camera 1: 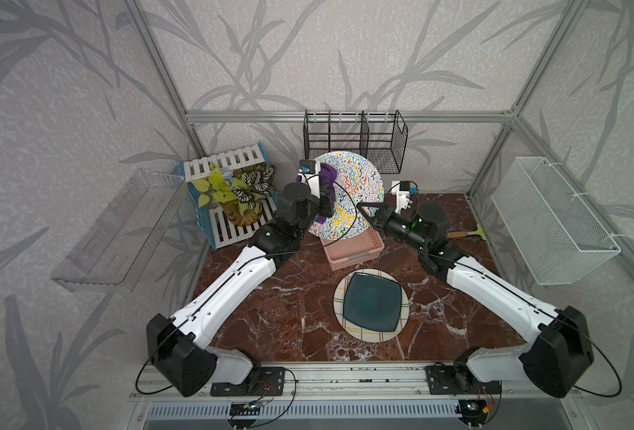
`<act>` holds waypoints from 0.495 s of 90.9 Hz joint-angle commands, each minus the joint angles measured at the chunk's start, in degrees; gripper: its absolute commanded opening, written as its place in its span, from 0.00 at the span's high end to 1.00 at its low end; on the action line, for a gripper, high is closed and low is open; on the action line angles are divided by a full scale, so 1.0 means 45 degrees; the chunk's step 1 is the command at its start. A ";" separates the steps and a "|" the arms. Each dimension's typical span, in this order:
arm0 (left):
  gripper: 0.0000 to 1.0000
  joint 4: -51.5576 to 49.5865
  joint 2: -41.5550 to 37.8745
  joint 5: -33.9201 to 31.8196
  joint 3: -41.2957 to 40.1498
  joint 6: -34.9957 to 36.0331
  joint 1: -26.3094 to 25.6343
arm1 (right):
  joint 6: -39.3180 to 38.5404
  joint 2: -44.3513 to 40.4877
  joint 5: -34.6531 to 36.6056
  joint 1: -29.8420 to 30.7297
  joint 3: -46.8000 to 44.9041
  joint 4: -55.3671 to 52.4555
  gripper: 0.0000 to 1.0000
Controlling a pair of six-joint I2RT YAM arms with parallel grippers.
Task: Wipe the wet plate dry
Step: Wipe the plate with towel.
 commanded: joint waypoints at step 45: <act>1.00 -0.2583 0.2353 0.3032 0.2025 0.1449 -0.0424 | -0.1635 -0.1143 -0.0904 0.0925 0.0852 0.1948 1.00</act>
